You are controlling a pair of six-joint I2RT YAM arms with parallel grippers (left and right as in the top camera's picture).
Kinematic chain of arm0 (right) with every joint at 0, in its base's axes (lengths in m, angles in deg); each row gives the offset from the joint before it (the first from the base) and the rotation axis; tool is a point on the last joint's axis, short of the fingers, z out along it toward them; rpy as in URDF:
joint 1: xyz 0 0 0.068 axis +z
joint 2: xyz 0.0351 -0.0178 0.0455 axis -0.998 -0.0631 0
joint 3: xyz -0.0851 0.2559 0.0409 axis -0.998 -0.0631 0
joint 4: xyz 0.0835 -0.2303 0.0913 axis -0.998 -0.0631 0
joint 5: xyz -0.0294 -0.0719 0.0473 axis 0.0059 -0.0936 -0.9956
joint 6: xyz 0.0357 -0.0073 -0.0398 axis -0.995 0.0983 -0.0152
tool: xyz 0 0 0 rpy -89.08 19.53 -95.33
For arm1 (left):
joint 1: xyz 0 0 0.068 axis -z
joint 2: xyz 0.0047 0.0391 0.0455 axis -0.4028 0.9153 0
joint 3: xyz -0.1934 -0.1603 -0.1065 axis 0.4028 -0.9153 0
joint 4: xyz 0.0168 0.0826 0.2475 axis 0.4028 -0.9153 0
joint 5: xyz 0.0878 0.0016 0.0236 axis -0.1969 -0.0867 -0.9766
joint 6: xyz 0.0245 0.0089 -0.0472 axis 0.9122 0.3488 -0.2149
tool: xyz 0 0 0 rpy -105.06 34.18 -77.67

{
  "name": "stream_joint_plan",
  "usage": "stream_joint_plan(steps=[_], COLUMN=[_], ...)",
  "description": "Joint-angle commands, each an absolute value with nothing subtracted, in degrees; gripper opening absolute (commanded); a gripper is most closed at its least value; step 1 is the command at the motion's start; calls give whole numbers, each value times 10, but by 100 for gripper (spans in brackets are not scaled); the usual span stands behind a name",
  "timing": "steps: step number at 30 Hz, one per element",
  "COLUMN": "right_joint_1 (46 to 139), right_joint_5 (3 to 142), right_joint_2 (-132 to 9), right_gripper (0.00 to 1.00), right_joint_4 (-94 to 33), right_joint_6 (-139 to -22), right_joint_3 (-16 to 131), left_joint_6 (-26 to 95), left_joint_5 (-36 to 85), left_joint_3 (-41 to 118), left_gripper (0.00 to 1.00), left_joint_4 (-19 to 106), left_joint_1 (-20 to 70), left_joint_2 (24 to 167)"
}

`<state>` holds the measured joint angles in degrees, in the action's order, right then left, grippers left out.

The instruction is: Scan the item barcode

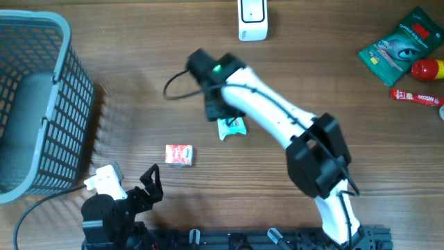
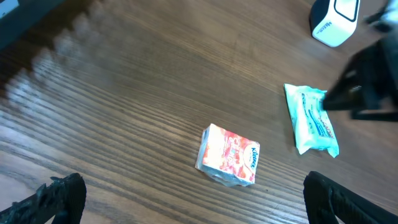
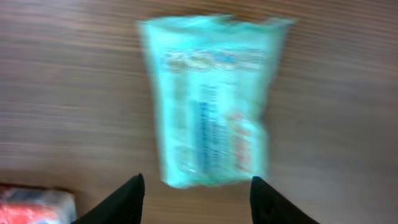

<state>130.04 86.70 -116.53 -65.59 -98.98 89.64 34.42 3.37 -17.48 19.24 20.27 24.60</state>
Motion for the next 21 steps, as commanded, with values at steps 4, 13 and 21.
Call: stream_joint_plan(steps=[4,13,21], right_joint_1=[1325,1314,1316], right_joint_5=[898,948,964], right_joint_2=[-1166,-1165,-1137], right_gripper=[55,34,52], right_joint_4=[-559,-534,-587], right_joint_6=[-996,-951,-926], right_joint_3=[775,771,830], left_joint_6=[341,341,341], left_joint_5=[40,40,40], left_joint_3=[-174,-174,-174], left_gripper=[100,100,100], left_joint_4=[194,194,194], left_joint_1=[205,205,205], left_joint_2=[243,243,243])
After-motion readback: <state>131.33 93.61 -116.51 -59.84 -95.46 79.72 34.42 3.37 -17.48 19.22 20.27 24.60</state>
